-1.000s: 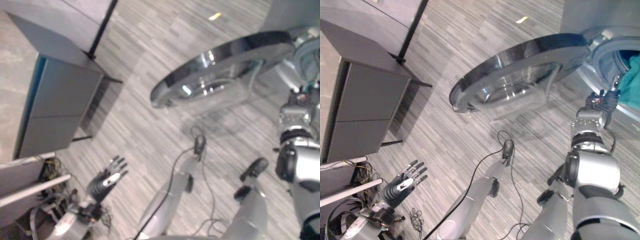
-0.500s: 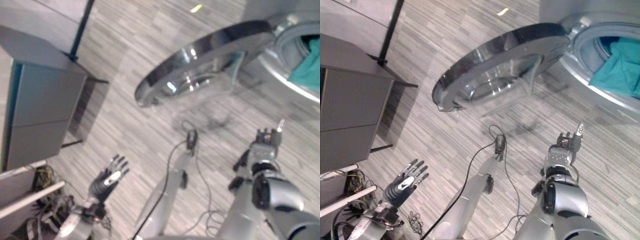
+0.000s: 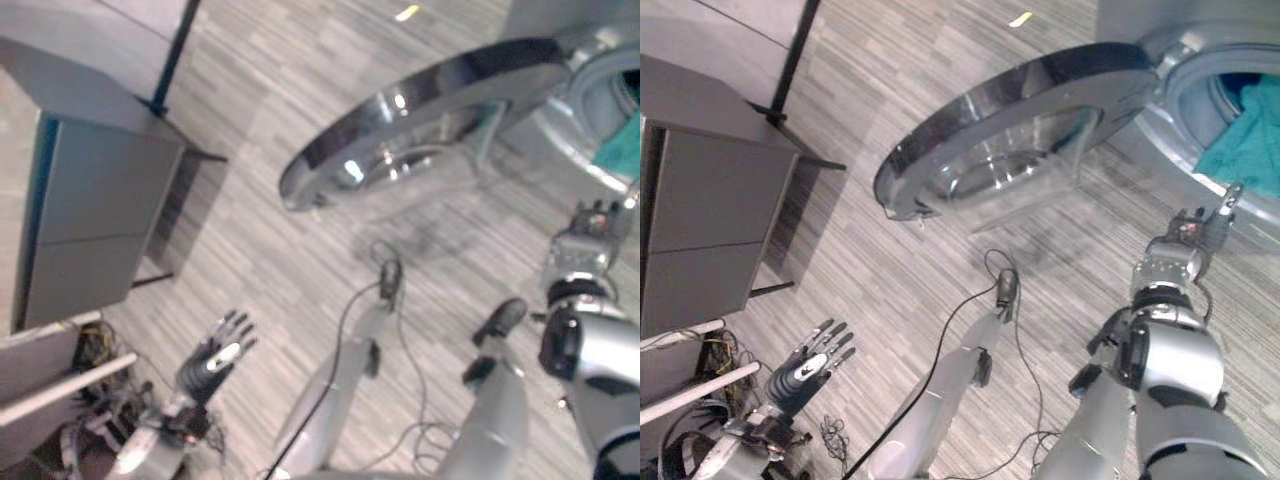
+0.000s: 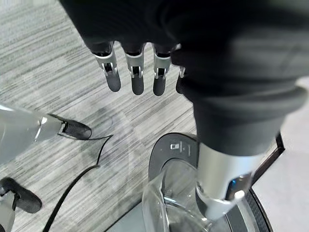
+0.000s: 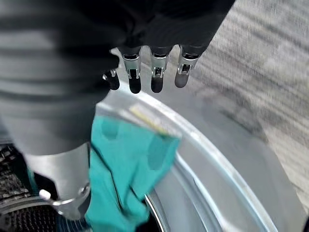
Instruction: Grab the laundry basket,head to the washer,open it,put in the laundry and shut it.
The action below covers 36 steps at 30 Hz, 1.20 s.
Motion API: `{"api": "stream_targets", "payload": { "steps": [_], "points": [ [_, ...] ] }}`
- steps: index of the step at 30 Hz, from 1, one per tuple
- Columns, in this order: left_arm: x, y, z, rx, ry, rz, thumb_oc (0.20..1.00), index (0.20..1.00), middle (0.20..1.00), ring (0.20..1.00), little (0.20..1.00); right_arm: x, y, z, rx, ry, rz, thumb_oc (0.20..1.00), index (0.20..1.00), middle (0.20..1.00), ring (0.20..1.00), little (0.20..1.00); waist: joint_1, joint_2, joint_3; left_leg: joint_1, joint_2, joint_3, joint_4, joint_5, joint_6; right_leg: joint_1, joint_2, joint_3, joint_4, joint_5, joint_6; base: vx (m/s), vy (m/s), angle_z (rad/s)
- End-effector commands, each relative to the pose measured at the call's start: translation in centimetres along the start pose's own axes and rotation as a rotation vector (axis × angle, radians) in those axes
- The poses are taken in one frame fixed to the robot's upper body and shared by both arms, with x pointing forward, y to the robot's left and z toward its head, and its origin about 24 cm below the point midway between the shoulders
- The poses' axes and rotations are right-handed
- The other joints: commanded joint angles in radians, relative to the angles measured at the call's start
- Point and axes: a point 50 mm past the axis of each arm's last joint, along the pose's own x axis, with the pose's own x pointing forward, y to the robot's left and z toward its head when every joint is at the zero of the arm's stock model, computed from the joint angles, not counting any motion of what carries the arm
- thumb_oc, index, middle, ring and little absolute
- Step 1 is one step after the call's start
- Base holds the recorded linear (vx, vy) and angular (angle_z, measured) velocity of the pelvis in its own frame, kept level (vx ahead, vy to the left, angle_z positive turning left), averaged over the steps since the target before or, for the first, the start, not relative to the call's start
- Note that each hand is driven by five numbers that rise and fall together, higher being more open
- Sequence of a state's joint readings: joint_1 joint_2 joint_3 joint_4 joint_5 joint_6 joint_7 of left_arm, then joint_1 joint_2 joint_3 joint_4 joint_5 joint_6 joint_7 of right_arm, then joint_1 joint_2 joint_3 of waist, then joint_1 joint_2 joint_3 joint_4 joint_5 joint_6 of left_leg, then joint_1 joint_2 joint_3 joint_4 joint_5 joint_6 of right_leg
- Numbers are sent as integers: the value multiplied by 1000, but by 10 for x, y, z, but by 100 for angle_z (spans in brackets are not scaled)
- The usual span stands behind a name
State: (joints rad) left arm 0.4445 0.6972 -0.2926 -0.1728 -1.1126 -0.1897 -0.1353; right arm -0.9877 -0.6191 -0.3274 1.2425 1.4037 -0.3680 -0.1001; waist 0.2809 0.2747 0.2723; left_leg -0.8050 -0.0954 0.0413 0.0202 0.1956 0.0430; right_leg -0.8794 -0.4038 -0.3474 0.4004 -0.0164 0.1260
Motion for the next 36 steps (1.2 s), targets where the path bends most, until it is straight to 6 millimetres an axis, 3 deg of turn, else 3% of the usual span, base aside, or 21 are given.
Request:
{"api": "stream_targets", "payload": {
  "steps": [1, 4, 20, 36],
  "points": [
    [-8, -4, -4, -21, -7, -2, 1000, 1000, 1000, 1000, 1000, 10, 12, 43, -97, -122, 47, 1000, 1000, 1000, 1000, 1000, 26, 89, 18, 34, -39, 9, -107, -113, 29, -17, 14, -3, 132, -176, 32, 1, 24, 4],
    [-10, -2, -3, -18, -7, 5, 1000, 1000, 1000, 1000, 1000, 13, 21, 57, -91, -154, 52, 1000, 1000, 1000, 1000, 1000, 34, 105, 16, 27, -45, 10, -107, -114, 30, -28, 7, 0, 143, -179, 35, 6, 32, 5],
    [-12, 2, -2, -32, -5, 30, 1000, 1000, 1000, 1000, 1000, 16, 29, 77, -110, -197, 42, 1000, 1000, 1000, 1000, 1000, 38, 136, 7, 12, -56, 27, -97, -118, 36, -65, -11, 37, 178, -183, 38, 2, 4, -1],
    [-13, -1, -1, -37, 20, -7, 1000, 1000, 1000, 1000, 1000, 14, 64, 79, -156, -197, 128, 1000, 1000, 1000, 1000, 1000, 45, 149, 1, 6, -56, 19, -93, -116, 32, -84, -12, 47, 208, -188, 41, 0, 0, 0]
  ]
}}
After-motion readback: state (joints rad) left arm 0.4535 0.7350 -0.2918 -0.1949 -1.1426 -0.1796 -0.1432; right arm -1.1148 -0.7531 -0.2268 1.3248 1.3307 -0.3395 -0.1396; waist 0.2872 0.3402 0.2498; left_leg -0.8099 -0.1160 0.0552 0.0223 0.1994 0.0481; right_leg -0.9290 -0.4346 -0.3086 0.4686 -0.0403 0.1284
